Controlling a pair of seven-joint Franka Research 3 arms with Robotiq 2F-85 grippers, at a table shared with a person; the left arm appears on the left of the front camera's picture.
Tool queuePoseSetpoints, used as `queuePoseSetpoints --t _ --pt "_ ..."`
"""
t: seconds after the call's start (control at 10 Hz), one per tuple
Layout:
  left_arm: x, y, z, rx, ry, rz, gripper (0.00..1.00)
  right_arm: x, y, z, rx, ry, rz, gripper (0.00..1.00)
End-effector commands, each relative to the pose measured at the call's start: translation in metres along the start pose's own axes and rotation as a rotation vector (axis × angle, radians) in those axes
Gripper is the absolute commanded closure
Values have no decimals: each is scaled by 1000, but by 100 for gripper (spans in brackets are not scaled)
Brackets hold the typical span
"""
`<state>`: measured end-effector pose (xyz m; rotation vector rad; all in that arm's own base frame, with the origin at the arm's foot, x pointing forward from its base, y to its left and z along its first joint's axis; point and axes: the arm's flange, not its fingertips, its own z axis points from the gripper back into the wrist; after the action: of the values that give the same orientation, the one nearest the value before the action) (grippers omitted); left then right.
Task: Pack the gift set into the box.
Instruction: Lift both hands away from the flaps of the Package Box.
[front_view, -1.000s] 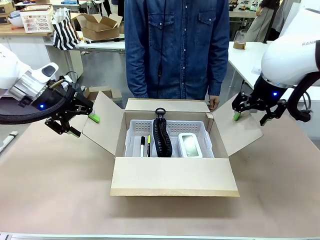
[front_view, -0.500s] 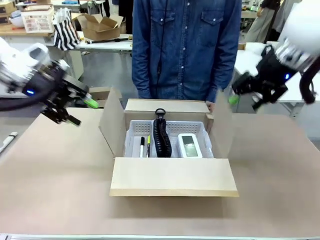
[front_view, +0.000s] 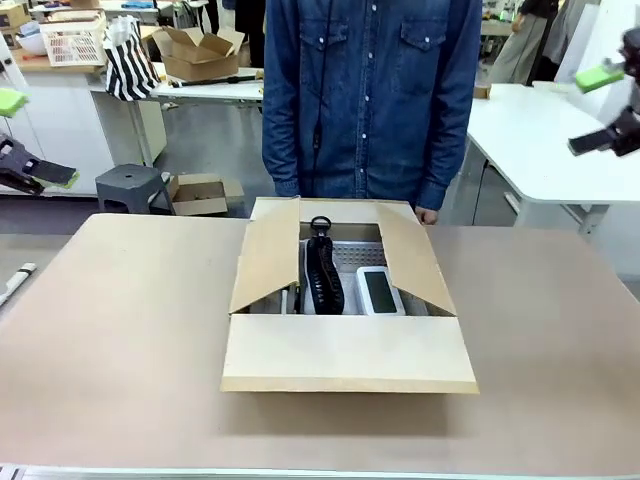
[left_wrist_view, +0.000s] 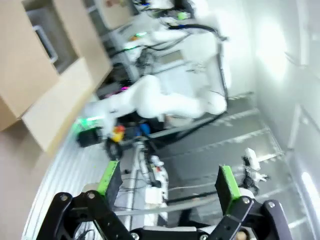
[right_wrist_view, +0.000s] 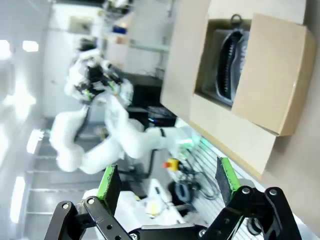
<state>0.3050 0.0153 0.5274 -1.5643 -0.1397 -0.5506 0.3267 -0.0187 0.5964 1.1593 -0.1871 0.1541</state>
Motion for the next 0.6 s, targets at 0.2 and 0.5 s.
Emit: queuePoseSetpoints --t 0.2,0.5 --pt "0 0 0 0 0 0 0 0 0 0 0 0 0 0" --pt "0 0 0 0 0 0 0 0 0 0 0 0 0 0"
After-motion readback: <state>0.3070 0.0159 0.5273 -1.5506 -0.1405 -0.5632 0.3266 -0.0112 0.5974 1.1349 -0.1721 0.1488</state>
